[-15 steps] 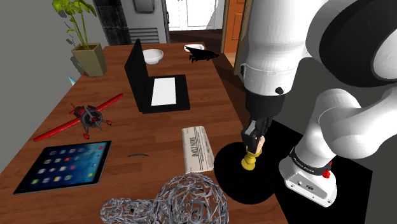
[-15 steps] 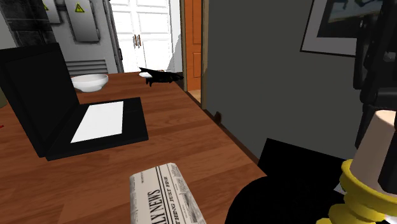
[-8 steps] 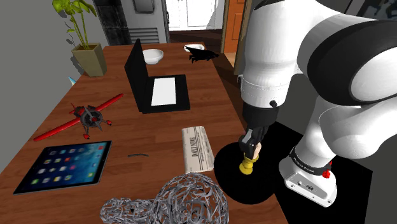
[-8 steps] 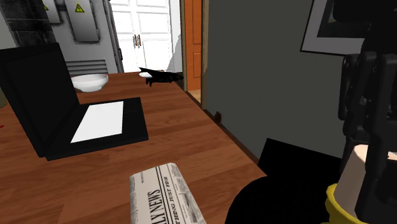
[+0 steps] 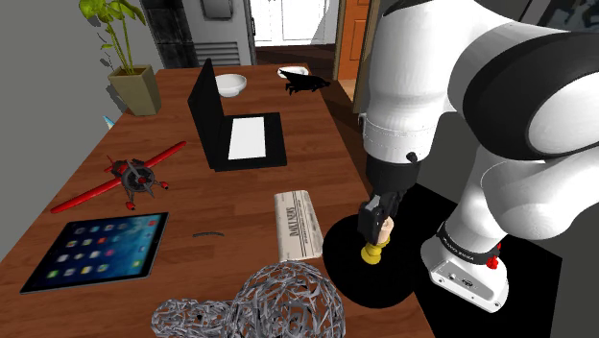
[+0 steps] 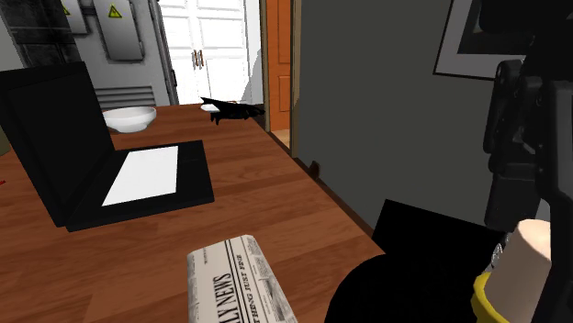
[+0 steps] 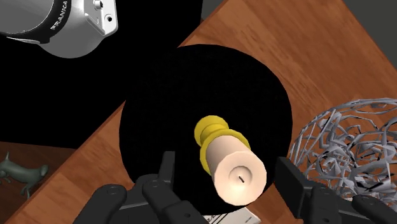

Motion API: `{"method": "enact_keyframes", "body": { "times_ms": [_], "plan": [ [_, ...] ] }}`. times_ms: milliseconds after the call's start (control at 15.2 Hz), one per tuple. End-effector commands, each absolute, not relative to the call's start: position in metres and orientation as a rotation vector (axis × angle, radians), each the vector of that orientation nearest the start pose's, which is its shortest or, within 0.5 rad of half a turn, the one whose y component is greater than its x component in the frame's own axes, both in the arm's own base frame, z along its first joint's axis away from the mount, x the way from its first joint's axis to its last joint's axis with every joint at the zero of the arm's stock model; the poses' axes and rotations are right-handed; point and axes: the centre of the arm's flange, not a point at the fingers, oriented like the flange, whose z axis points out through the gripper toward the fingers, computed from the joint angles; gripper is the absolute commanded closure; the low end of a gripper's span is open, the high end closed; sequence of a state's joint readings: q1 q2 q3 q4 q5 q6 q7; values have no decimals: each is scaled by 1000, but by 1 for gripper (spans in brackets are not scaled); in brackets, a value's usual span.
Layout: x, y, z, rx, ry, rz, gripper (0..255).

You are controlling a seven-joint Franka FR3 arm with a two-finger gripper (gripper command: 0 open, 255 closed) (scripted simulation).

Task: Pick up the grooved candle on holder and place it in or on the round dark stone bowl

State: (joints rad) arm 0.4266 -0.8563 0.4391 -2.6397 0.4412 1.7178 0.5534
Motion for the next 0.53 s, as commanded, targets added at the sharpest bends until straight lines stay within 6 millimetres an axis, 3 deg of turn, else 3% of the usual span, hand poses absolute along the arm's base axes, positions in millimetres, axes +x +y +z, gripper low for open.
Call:
{"method": "enact_keyframes", "body": {
  "times_ms": [0, 198, 462],
  "plan": [
    [166, 262, 463, -3105, -101, 219, 0],
    [166, 262, 463, -3105, -101, 219, 0],
    [173, 261, 512, -3105, -101, 219, 0]
  ]
}}
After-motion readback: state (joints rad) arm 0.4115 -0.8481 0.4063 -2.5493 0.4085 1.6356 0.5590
